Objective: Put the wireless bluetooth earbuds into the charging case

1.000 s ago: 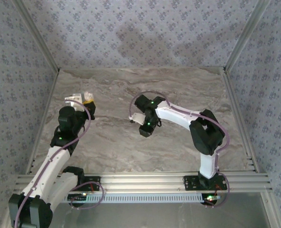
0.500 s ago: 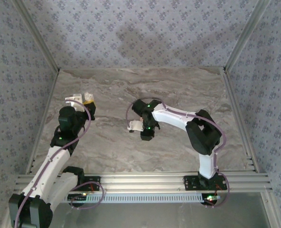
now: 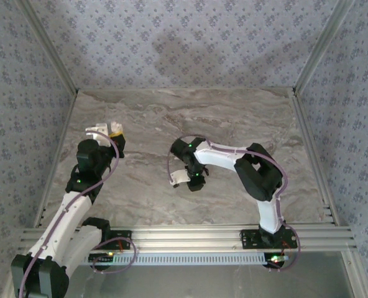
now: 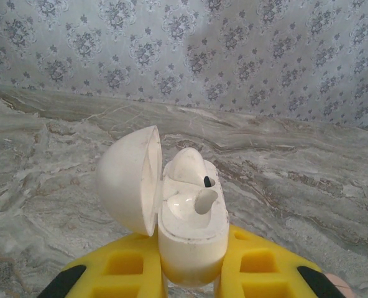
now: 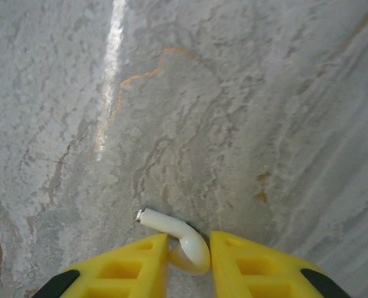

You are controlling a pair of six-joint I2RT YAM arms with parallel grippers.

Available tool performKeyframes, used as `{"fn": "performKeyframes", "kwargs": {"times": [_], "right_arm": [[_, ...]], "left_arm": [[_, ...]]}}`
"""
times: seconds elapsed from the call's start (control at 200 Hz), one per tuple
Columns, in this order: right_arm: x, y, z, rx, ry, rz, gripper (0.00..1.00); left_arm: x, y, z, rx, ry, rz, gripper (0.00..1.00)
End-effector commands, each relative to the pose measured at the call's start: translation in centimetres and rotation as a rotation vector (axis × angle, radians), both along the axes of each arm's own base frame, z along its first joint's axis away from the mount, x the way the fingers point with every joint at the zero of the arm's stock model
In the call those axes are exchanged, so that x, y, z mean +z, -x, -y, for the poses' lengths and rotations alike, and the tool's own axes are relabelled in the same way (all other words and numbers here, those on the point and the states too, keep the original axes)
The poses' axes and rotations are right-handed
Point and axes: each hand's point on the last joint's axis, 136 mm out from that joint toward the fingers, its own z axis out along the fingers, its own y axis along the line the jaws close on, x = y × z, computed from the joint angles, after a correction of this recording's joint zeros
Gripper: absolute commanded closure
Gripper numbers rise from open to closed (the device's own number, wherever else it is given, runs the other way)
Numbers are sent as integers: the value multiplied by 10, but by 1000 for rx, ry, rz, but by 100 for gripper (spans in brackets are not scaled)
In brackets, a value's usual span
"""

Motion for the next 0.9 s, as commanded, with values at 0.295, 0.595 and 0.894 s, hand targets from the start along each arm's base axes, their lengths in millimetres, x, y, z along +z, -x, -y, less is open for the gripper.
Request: {"fn": "performKeyframes", "kwargs": {"times": [0.295,0.595,0.894], "right_arm": [[36,6,-10,-51,-75,-21,49],[76,-20,-26,-970,-190,-146,46],[60,-18,-3,-1657,-23,-237,58]], "left_arm": [[19,0,-3,11,-1,49,86],[7,-5,1,-4,27,41,86],[1,-11,7,-25,51,32,86]]}}
